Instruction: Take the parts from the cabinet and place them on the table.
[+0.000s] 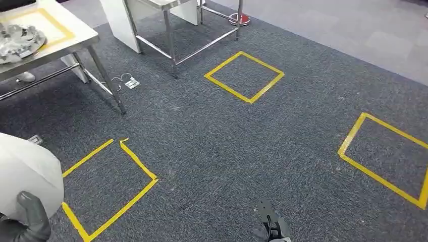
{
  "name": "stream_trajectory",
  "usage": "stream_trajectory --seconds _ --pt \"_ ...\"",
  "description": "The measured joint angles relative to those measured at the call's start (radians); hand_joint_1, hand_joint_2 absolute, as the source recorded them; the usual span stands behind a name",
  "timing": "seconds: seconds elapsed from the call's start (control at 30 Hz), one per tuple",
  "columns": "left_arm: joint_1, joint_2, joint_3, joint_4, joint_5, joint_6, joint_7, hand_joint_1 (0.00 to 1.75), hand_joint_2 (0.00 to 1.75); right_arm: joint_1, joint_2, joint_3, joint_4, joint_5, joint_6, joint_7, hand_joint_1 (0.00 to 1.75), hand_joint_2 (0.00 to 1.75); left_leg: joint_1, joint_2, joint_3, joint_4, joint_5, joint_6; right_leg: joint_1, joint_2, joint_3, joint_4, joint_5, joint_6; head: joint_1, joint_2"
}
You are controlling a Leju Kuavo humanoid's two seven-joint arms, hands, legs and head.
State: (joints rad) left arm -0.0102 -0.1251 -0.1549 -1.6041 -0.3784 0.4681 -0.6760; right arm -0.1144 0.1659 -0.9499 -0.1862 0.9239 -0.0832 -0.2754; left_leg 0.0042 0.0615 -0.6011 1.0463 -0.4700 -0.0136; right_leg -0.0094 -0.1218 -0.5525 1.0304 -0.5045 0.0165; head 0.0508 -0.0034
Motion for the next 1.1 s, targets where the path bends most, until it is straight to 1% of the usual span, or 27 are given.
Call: stream_trajectory --seconds 0.07,0.1,0.13,0.17,0.2,0.23,0.27,0.3,0.33,0.4,0.43,0.47,0.57,0.6,0.63,0.67,0.7,0.77,0.8,0.83,0.87,0.93,0.97,1.0,1.03,1.07,1.1 --pt "0.001 0.002 0.001 0.001 -0.009 0.001 0.002 1.75 1.75 -0.006 0.0 0.001 0.0 0.0 0.002 0.006 0.0 1.75 -0.004 -0.024 -0.007 0.001 0.002 0.012 -0.004 -0.024 0.006 -0.005 0.001 0.011 -0.001 0.0" --pt "0.001 0.002 0.0 0.0 -0.02 0.002 0.002 1.75 1.75 -0.009 0.0 0.001 0.0 0.0 0.003 0.007 0.0 1.75 0.003 -0.038 -0.001 -0.007 0.008 0.022 -0.006 -0.022 0.007 -0.003 -0.004 0.02 -0.002 0.0" --pt "-0.002 0.001 0.0 0.0 -0.031 0.007 0.002 1.75 1.75 -0.011 0.0 0.002 0.0 0.0 0.005 0.007 0.0 1.75 0.006 -0.048 -0.002 -0.008 0.01 0.026 -0.011 0.038 0.0 0.016 -0.02 0.027 0.002 0.0" --pt "-0.008 0.0 -0.001 0.002 -0.04 0.011 0.003 1.75 1.75 -0.011 0.0 0.002 0.0 0.0 0.006 0.007 0.0 1.75 0.008 -0.058 -0.004 -0.008 0.012 0.032 -0.013 0.081 -0.023 0.067 -0.053 0.029 0.005 0.0" --pt "-0.012 -0.002 -0.004 0.004 -0.048 0.013 0.003 1.75 1.75 -0.009 0.0 0.002 0.0 -0.002 0.006 0.008 0.0 1.75 0.008 -0.071 -0.006 -0.008 0.013 0.035 -0.013 0.103 -0.061 0.144 -0.091 0.031 0.008 0.0" --pt "-0.012 -0.003 -0.008 0.005 -0.056 0.015 0.003 1.75 1.75 -0.007 -0.002 0.002 0.0 -0.003 0.006 0.008 0.0 1.75 0.007 -0.085 -0.008 -0.008 0.013 0.036 -0.012 0.112 -0.1 0.222 -0.123 0.033 0.008 0.0" --pt "-0.011 -0.005 -0.01 0.008 -0.063 0.02 0.004 1.75 1.75 -0.004 -0.002 0.002 0.0 -0.005 0.006 0.007 0.0 1.75 0.006 -0.102 -0.009 -0.007 0.014 0.036 -0.01 0.115 -0.135 0.287 -0.14 0.033 0.008 0.0" --pt "-0.011 -0.005 -0.011 0.011 -0.068 0.024 0.005 1.75 1.75 -0.002 -0.002 0.002 0.0 -0.006 0.006 0.007 0.0 1.75 0.006 -0.118 -0.009 -0.006 0.014 0.035 -0.01 0.116 -0.146 0.298 -0.128 0.031 0.008 0.0" --pt "-0.011 -0.005 -0.013 0.012 -0.072 0.026 0.005 1.75 1.75 -0.002 -0.002 0.002 0.0 -0.006 0.006 0.006 0.0 1.75 0.006 -0.133 -0.009 -0.005 0.014 0.035 -0.01 0.118 -0.133 0.264 -0.096 0.028 0.008 0.0" --pt "-0.011 -0.008 -0.016 0.012 -0.078 0.034 0.003 1.75 1.75 -0.002 -0.002 0.002 0.0 -0.005 0.005 0.006 0.0 1.75 0.007 -0.163 -0.009 -0.001 0.015 0.031 -0.012 0.142 -0.059 0.097 -0.003 0.021 0.008 0.0" --pt "-0.011 -0.01 -0.016 0.011 -0.079 0.037 0.002 1.75 1.75 -0.003 -0.003 0.002 0.0 -0.005 0.005 0.006 0.0 1.75 0.008 -0.174 -0.01 0.0 0.015 0.027 -0.016 0.189 -0.026 0.019 0.016 0.017 0.008 0.0" --pt "-0.013 -0.011 -0.016 0.011 -0.08 0.042 0.002 1.75 1.75 -0.002 -0.003 0.002 0.0 -0.002 0.005 0.008 0.0 1.75 0.002 -0.184 -0.016 0.002 0.016 0.018 -0.016 0.226 -0.018 0.003 -0.001 0.016 0.006 0.0" --pt "-0.012 -0.013 -0.018 0.011 -0.084 0.045 -0.002 1.75 1.75 -0.004 -0.003 0.002 0.0 -0.002 0.005 0.007 0.0 1.75 0.011 -0.219 -0.019 -0.013 0.028 -0.006 -0.008 0.188 -0.017 0.004 0.003 0.003 0.008 0.0" --pt "-0.011 -0.013 -0.018 0.008 -0.082 0.048 -0.003 1.75 1.75 -0.005 -0.002 0.002 0.0 0.0 0.007 0.003 0.0 1.75 0.008 -0.226 -0.027 -0.013 0.031 -0.015 -0.018 0.171 -0.008 -0.008 0.011 -0.008 0.007 0.0" --pt "-0.01 -0.012 -0.018 0.007 -0.079 0.052 -0.008 1.75 1.75 -0.006 -0.002 0.002 0.0 0.001 0.01 -0.002 0.0 1.75 0.006 -0.166 -0.031 0.0 0.023 -0.013 -0.017 0.16 -0.005 -0.013 0.015 -0.015 0.008 0.0" --pt "-0.015 -0.013 -0.018 0.006 -0.072 0.054 -0.01 1.75 1.75 -0.006 -0.002 0.002 0.0 0.0 0.013 -0.007 0.0 1.75 0.002 -0.113 -0.051 0.036 -0.008 -0.015 -0.016 0.152 -0.005 -0.015 0.015 -0.022 0.0 0.0" --pt "-0.017 -0.013 -0.018 0.006 -0.063 0.054 -0.013 1.75 1.75 -0.003 -0.003 0.002 0.0 -0.008 0.036 -0.008 0.0 1.75 0.003 -0.082 -0.088 0.117 -0.057 -0.019 -0.013 0.137 -0.005 -0.014 0.014 -0.024 -0.003 0.0" --pt "-0.015 -0.013 -0.018 0.006 -0.049 0.053 -0.017 1.75 1.75 0.001 -0.004 0.002 0.0 -0.017 0.066 -0.003 0.0 1.75 0.004 -0.071 -0.156 0.266 -0.118 -0.023 -0.01 0.115 -0.006 -0.014 0.013 -0.026 -0.003 0.0" --pt "-0.015 -0.013 -0.018 0.007 -0.044 0.053 -0.017 1.75 1.75 0.003 -0.004 0.002 0.0 -0.016 0.079 0.002 0.0 1.75 0.005 -0.07 -0.168 0.297 -0.119 -0.024 -0.009 0.105 -0.006 -0.014 0.012 -0.026 -0.003 0.0" --pt "-0.015 -0.013 -0.019 0.007 -0.041 0.052 -0.017 1.75 1.75 0.003 -0.004 0.002 0.0 -0.014 0.084 0.006 0.0 1.75 0.005 -0.069 -0.154 0.277 -0.098 -0.023 -0.009 0.098 -0.005 -0.014 0.012 -0.026 -0.003 0.0" --pt "-0.015 -0.013 -0.018 0.007 -0.04 0.052 -0.017 1.75 1.75 0.003 -0.004 0.002 0.0 -0.014 0.085 0.008 0.0 1.75 0.005 -0.068 -0.12 0.219 -0.064 -0.022 -0.009 0.093 -0.004 -0.013 0.011 -0.025 -0.003 0.0" --pt "-0.017 -0.013 -0.018 0.004 -0.034 0.049 -0.019 1.75 1.75 0.001 -0.004 0.002 0.0 -0.016 0.086 0.008 0.0 1.75 0.004 -0.057 -0.011 0.03 0.01 -0.013 -0.009 0.087 0.0 -0.01 0.007 -0.019 -0.003 0.0" --pt "-0.02 -0.014 -0.019 0.004 -0.032 0.045 -0.019 1.75 1.75 0.001 -0.004 0.002 0.0 -0.017 0.086 0.008 0.0 1.75 -0.001 -0.046 0.007 -0.007 -0.008 -0.006 -0.002 0.085 -0.003 -0.005 0.003 -0.012 -0.003 0.0" --pt "-0.021 -0.016 -0.018 0.003 -0.032 0.043 -0.019 1.75 1.75 0.001 -0.005 0.002 0.0 -0.018 0.086 0.008 0.0 1.75 -0.001 -0.05 0.009 -0.007 -0.002 0.003 0.0 0.085 -0.005 -0.003 0.002 -0.007 -0.001 0.0" --pt "-0.02 -0.016 -0.018 0.002 -0.031 0.043 -0.019 1.75 1.75 0.001 -0.005 0.002 0.0 -0.018 0.086 0.008 0.0 1.75 0.002 -0.052 0.008 -0.01 0.002 0.002 0.003 0.086 -0.006 0.001 0.0 -0.008 -0.001 0.0" --pt "-0.021 -0.018 -0.018 0.002 -0.031 0.042 -0.019 1.75 1.75 0.002 -0.006 0.002 0.0 -0.018 0.086 0.008 0.0 1.75 0.001 -0.053 0.008 -0.009 0.002 0.001 0.003 0.087 -0.006 -0.001 0.004 -0.028 0.0 0.0" --pt "-0.021 -0.019 -0.018 0.002 -0.031 0.042 -0.019 1.75 1.75 0.002 -0.006 0.002 0.0 -0.018 0.086 0.008 0.0 1.75 -0.001 -0.053 0.008 -0.009 0.002 0.002 0.002 0.087 -0.004 -0.005 0.004 -0.027 -0.001 0.0"
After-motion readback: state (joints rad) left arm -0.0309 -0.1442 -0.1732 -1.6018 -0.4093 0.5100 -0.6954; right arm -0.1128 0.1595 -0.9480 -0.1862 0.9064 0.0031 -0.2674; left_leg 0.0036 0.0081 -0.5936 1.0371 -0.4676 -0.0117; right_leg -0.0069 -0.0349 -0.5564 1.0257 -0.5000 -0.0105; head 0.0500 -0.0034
